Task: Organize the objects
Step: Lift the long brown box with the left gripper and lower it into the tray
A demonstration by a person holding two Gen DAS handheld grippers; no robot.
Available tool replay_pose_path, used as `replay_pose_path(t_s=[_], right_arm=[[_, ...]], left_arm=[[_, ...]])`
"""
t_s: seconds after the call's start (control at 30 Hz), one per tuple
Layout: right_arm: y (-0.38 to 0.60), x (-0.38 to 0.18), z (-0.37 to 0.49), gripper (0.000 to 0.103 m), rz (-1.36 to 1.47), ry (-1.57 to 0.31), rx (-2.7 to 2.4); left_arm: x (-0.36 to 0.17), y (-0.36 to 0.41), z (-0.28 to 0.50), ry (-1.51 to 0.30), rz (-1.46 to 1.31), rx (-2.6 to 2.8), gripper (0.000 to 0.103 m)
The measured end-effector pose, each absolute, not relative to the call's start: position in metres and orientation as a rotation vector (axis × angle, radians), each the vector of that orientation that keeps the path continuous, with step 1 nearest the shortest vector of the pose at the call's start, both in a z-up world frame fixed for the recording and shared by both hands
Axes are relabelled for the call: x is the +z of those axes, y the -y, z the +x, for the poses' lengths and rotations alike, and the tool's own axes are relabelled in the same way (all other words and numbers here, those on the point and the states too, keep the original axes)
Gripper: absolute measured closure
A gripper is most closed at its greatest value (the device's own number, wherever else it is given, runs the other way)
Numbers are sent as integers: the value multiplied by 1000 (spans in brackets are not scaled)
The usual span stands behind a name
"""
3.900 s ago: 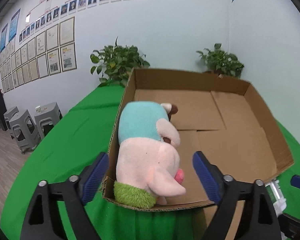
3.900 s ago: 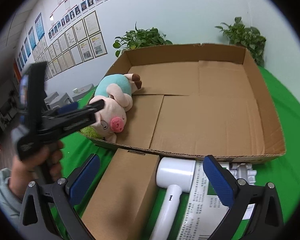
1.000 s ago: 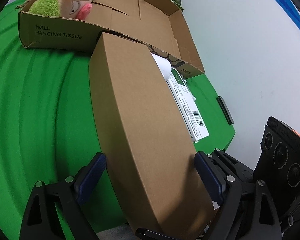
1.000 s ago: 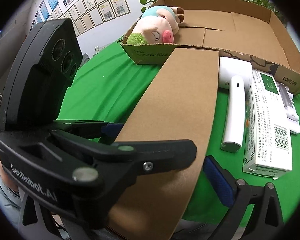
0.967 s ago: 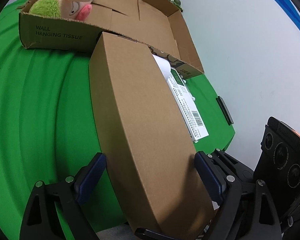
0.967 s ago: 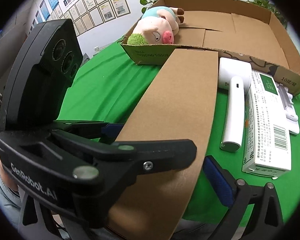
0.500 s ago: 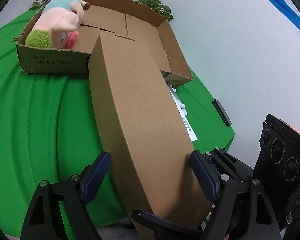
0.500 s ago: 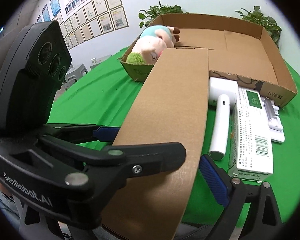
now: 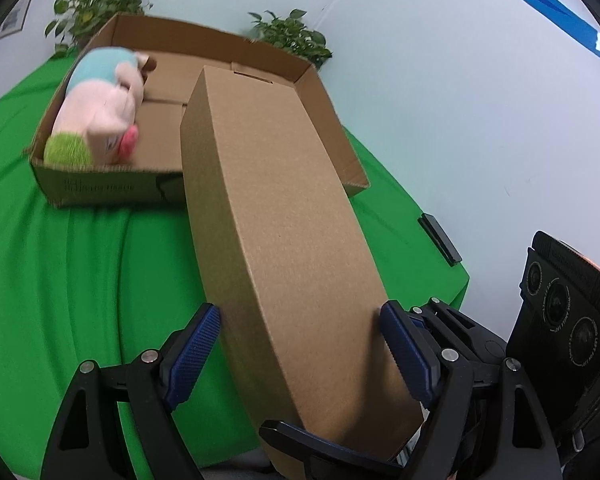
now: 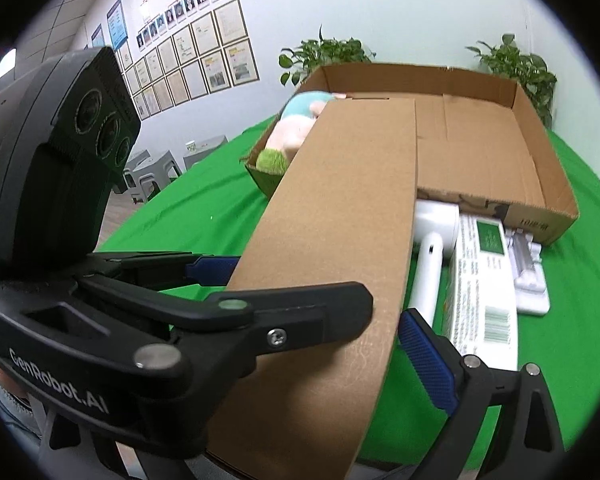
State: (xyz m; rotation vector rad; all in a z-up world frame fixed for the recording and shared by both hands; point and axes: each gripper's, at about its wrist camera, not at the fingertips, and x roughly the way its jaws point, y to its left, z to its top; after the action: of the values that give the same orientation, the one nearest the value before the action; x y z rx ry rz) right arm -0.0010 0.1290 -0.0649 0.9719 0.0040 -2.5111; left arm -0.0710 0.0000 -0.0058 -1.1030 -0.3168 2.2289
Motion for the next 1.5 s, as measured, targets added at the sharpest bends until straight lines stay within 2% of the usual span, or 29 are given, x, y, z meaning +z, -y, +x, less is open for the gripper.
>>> replay_pose_path(t_s=[0.5,0.83,1.5], right_arm=[[-141,-50,-26,7,900,19,-2563],[-134,-38,-47,7,843,-1,-2583],[-123,33,-125,8,597,-36,-2696]], left_arm=[[24,-15,-86,274,-1038,2245,23],[31,-12,-125,253,-996,2279,23],[142,-6,-207,148,-741,2398,22]])
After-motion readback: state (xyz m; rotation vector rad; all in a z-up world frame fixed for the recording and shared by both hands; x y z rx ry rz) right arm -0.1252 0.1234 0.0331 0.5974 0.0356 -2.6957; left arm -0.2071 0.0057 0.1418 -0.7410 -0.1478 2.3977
